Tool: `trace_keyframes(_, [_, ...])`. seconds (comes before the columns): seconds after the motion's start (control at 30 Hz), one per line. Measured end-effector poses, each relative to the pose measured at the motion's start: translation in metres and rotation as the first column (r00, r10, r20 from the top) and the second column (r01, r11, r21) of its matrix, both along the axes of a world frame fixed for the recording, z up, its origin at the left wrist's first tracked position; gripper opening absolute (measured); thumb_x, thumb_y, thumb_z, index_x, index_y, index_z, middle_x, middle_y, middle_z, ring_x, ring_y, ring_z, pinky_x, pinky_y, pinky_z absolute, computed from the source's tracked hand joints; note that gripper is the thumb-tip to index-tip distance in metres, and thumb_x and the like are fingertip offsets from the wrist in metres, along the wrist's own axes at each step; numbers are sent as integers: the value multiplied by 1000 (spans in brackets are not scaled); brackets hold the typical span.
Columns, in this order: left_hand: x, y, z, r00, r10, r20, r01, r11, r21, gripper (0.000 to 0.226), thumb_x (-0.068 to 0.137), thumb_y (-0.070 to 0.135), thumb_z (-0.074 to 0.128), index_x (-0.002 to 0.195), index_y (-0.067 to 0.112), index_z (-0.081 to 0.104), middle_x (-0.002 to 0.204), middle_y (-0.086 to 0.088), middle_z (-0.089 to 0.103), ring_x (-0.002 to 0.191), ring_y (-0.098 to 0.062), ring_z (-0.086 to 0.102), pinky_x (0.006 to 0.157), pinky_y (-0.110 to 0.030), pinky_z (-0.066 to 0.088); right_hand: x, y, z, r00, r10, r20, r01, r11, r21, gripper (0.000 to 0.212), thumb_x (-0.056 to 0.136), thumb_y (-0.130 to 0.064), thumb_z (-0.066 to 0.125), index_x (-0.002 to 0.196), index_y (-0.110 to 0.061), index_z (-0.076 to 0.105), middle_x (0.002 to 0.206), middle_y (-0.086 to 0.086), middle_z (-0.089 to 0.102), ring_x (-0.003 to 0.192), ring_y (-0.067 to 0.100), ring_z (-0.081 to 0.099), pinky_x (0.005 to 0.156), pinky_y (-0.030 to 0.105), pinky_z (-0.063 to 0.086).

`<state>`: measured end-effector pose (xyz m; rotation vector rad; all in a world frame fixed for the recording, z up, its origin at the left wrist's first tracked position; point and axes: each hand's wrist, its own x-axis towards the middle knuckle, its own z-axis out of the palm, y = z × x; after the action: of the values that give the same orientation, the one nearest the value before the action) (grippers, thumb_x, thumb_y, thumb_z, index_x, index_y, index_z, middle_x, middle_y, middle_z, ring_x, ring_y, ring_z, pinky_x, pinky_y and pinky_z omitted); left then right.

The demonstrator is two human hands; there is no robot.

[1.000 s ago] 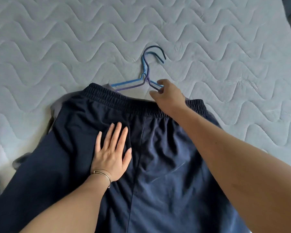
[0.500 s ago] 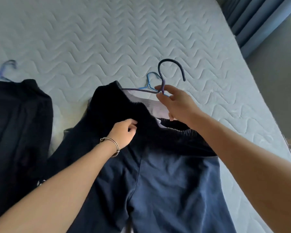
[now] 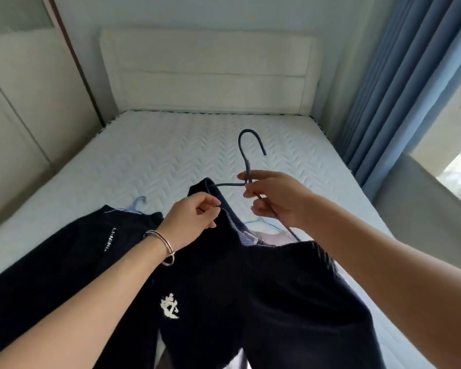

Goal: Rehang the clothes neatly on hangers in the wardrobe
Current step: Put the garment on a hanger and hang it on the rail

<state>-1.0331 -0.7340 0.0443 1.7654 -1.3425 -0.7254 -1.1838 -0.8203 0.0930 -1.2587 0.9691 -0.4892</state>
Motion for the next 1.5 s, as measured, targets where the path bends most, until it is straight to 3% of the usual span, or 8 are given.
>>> trace_keyframes(0.43, [-16, 190, 196, 956, 259, 141, -254, 966, -56, 19, 87, 25, 59, 77, 28, 44, 74, -1, 62, 66, -14, 61, 69, -24, 49, 89, 155, 162, 804, 432, 408, -436, 896, -90, 19, 92, 4, 35, 92, -3, 53, 77, 11, 54, 66, 19, 53, 65, 28, 45])
trace_keyframes(0.53, [-6, 232, 204, 910, 415, -26, -416, 907, -66, 18, 94, 15, 47, 76, 16, 46, 69, -3, 54, 45, -6, 58, 61, -25, 49, 100, 197, 182, 676, 700, 229, -608, 706, -363, 17, 94, 1, 40, 106, -9, 45, 84, 0, 51, 69, 3, 55, 60, 9, 49])
trace_keyframes(0.63, [14, 281, 215, 823, 562, -88, -569, 814, -121, 24, 96, 14, 44, 75, 13, 56, 63, 0, 48, 36, -3, 42, 42, -16, 41, 112, 238, 206, 599, 789, 134, -670, 586, -455, 18, 94, 1, 40, 92, -12, 53, 87, 2, 54, 73, 7, 59, 79, 20, 49])
trace_keyframes(0.73, [33, 337, 228, 745, 667, -6, -652, 727, -216, 23, 95, 17, 47, 78, 14, 63, 62, 3, 49, 40, 0, 37, 35, -8, 27, 127, 285, 231, 555, 832, -26, -725, 468, -505, 31, 97, -4, 31, 76, -10, 53, 76, 7, 60, 52, 5, 65, 62, 16, 54])
trace_keyframes(0.9, [74, 441, 245, 617, 784, 67, -738, 606, -297, 28, 91, 19, 54, 65, 20, 65, 71, 11, 64, 70, -11, 50, 58, -18, 38, 170, 354, 241, 740, 672, -33, -388, 387, -837, 21, 87, -9, 49, 73, -14, 63, 61, 1, 67, 48, 9, 62, 53, 16, 52])
trace_keyframes(1.03, [106, 535, 253, 483, 851, 206, -801, 524, -290, 34, 87, 24, 60, 53, 26, 67, 47, 17, 61, 57, -5, 47, 55, -19, 36, 219, 398, 230, 793, 603, -90, -306, 266, -914, 18, 86, -20, 56, 69, -24, 63, 65, -4, 67, 63, 11, 60, 66, 21, 48])
trace_keyframes(1.2, [144, 646, 266, 386, 855, 345, -821, 489, -294, 27, 89, 27, 55, 73, 14, 72, 96, -6, 73, 78, -16, 55, 65, -21, 38, 285, 486, 198, 612, 677, -409, -574, 24, -819, 32, 83, -44, 61, 101, -20, 71, 103, -2, 69, 100, 16, 61, 93, 29, 46])
trace_keyframes(1.5, [210, 773, 266, 310, 923, 229, -855, 376, -359, 20, 90, 23, 55, 78, 24, 70, 83, 11, 67, 91, -11, 58, 87, -29, 47, 383, 612, 206, 460, 842, -282, -472, -38, -881, 33, 85, -38, 62, 114, -24, 62, 103, -3, 66, 99, 13, 59, 87, 20, 42])
